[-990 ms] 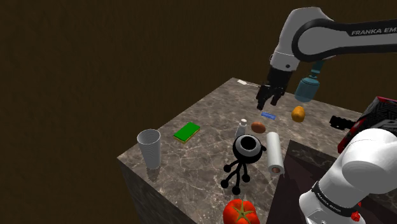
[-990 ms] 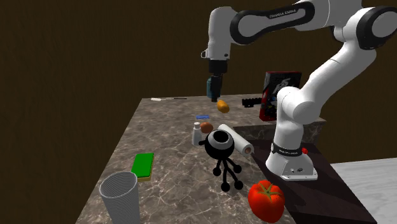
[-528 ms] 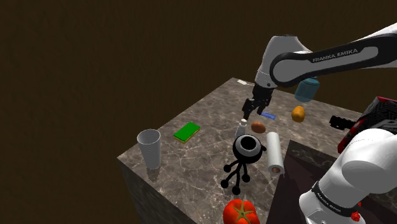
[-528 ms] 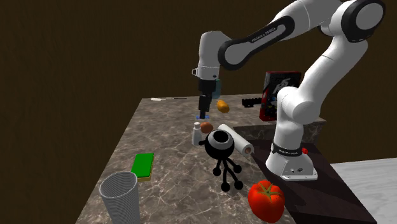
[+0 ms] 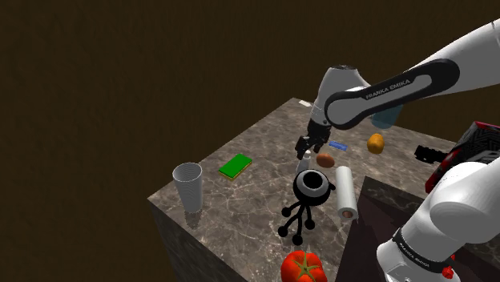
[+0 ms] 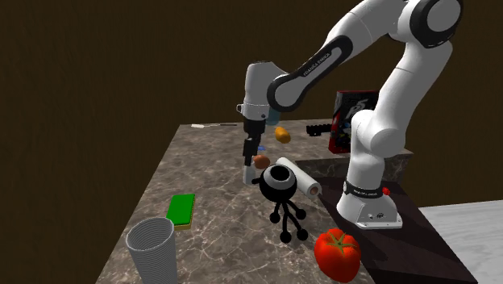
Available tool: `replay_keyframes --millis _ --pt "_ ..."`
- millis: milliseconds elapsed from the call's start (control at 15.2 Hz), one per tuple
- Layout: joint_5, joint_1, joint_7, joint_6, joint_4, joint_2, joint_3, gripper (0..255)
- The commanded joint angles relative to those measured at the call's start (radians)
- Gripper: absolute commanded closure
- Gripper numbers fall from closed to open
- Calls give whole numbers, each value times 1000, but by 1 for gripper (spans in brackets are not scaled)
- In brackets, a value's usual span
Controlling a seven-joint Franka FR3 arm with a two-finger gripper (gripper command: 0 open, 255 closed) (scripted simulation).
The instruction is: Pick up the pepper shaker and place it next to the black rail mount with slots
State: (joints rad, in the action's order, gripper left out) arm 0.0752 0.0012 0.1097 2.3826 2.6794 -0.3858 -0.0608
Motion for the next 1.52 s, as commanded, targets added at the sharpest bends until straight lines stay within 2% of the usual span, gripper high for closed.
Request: replay_keyframes --millis 0,132,594,660,1254,1452 --pt "0 -1 -3 34 9 24 1 0" --pt "1 0 -3 61 17 43 0 0" --pt "1 0 -3 60 16 43 0 0" --pt "1 0 -3 60 16 43 0 255" --pt "1 0 -3 61 16 43 0 255" --pt "-1 -1 -2 10 -2 12 1 255"
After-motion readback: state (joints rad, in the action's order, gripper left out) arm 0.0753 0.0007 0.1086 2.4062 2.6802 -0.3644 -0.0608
